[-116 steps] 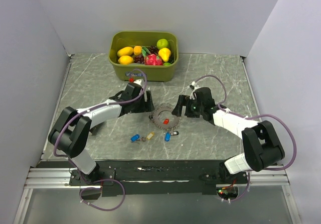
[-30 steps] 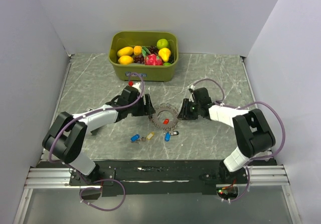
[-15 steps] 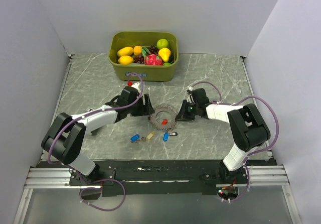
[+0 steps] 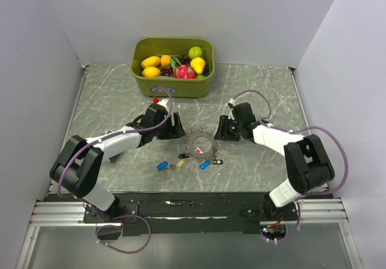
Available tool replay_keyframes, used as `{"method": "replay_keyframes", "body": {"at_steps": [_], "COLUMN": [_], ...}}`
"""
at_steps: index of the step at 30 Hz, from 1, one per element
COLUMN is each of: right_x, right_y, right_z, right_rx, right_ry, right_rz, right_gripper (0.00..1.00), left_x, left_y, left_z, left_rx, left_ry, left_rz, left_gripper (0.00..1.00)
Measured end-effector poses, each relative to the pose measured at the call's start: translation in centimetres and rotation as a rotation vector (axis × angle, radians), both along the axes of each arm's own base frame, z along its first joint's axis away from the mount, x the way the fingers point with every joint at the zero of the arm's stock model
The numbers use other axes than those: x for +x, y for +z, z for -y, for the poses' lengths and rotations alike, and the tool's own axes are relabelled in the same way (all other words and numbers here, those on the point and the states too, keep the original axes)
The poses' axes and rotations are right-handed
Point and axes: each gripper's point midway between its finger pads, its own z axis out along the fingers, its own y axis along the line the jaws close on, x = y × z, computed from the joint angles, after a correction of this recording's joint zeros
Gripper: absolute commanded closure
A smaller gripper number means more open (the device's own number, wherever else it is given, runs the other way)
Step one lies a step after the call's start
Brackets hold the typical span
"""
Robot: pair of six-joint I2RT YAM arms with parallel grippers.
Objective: Put the keys on the keyring
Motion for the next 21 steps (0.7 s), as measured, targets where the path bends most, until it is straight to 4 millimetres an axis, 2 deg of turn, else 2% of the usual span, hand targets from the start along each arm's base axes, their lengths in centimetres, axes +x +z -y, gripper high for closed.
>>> {"method": "replay_keyframes", "body": {"at_steps": [2, 6, 15, 21], "right_x": [0.3, 0.6, -0.2, -1.6], "right_y": [0.9, 1.9, 1.6, 0.6], "right_z": [0.3, 0.5, 0.5, 0.3], "right_rx": [-0.010, -0.014, -0.016, 0.006], "right_ry": [-0.001, -0.005, 0.003, 0.016], "right_rz": [0.035, 0.073, 0.040, -0.006], "right_gripper": [0.34, 0.34, 0.37, 0.48], "left_x": [0.0, 0.0, -0.1, -0.6], "left_y": [0.0, 0.0, 0.9, 1.0], "left_z": [0.0, 0.1, 1.0, 1.8], "left_rx": [0.002, 0.001, -0.011, -0.011], "left_ry": [-0.002, -0.009, -0.051, -0.077], "left_rz": [0.001, 0.004, 0.023, 0.027], "left_gripper": [0.23, 0.23, 0.25, 0.25]}}
